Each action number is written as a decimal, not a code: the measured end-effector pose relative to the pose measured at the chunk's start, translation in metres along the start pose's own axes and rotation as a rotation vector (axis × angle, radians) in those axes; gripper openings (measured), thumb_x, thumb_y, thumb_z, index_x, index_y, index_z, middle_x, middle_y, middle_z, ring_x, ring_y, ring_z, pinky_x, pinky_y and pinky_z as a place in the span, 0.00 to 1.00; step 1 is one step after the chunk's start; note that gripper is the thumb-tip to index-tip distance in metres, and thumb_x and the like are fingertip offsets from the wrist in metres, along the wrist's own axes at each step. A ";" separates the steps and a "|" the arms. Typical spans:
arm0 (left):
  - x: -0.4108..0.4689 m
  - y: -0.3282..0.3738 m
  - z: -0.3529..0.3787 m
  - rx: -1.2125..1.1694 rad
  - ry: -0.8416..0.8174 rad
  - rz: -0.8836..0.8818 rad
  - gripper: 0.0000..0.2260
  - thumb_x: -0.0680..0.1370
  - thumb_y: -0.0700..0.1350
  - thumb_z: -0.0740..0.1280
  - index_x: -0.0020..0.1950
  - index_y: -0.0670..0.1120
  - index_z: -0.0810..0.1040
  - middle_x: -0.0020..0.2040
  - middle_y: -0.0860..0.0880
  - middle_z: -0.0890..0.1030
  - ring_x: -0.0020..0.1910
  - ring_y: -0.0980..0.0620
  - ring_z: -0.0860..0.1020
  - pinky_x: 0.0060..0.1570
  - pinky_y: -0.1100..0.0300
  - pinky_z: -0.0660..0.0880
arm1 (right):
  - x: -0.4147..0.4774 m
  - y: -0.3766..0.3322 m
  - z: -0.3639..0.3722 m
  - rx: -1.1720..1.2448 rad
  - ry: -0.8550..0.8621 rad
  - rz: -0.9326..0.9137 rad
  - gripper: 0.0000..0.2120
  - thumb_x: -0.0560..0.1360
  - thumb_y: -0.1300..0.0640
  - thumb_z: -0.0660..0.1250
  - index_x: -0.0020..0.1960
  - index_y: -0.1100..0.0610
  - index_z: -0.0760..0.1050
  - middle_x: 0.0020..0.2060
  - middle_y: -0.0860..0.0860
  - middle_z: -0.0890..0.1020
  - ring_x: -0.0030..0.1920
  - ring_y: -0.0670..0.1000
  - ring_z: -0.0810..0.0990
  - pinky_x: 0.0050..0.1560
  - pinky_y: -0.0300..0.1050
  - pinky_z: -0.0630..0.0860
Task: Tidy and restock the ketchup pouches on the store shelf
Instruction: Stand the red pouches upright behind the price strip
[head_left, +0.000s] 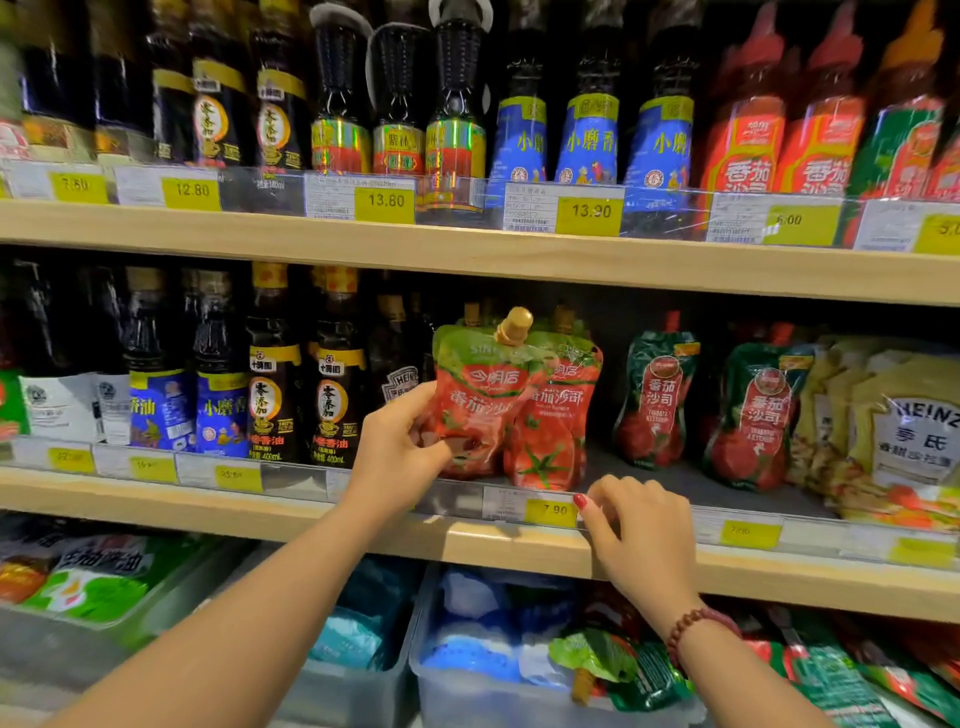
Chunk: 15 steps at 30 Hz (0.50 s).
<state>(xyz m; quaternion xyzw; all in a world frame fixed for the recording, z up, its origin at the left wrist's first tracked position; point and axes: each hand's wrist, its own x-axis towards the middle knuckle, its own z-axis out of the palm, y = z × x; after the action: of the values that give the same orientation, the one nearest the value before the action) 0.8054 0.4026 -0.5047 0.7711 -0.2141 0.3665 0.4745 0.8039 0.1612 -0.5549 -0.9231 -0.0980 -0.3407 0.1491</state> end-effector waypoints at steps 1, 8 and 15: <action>-0.001 -0.005 0.001 0.020 -0.007 -0.007 0.21 0.68 0.34 0.74 0.56 0.52 0.78 0.45 0.58 0.82 0.42 0.53 0.79 0.43 0.67 0.76 | -0.001 0.000 0.002 0.008 0.014 0.001 0.11 0.75 0.46 0.63 0.34 0.45 0.70 0.26 0.42 0.70 0.32 0.45 0.67 0.37 0.44 0.58; -0.001 -0.033 0.000 0.082 -0.141 -0.205 0.18 0.69 0.41 0.75 0.53 0.58 0.75 0.47 0.58 0.82 0.47 0.63 0.80 0.50 0.56 0.79 | -0.002 0.000 0.009 0.037 0.078 0.010 0.11 0.74 0.47 0.64 0.34 0.44 0.69 0.27 0.42 0.69 0.32 0.43 0.67 0.39 0.43 0.61; 0.004 -0.045 0.007 0.240 -0.068 -0.325 0.18 0.66 0.49 0.77 0.48 0.55 0.70 0.44 0.58 0.79 0.43 0.59 0.79 0.44 0.53 0.79 | -0.003 0.001 0.013 0.022 0.101 0.006 0.10 0.74 0.47 0.63 0.35 0.44 0.69 0.28 0.42 0.69 0.32 0.45 0.67 0.41 0.42 0.61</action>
<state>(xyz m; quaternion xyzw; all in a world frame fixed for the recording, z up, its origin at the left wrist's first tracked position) 0.8407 0.4173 -0.5293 0.8585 -0.0577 0.2819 0.4245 0.8098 0.1641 -0.5672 -0.9034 -0.0911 -0.3851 0.1649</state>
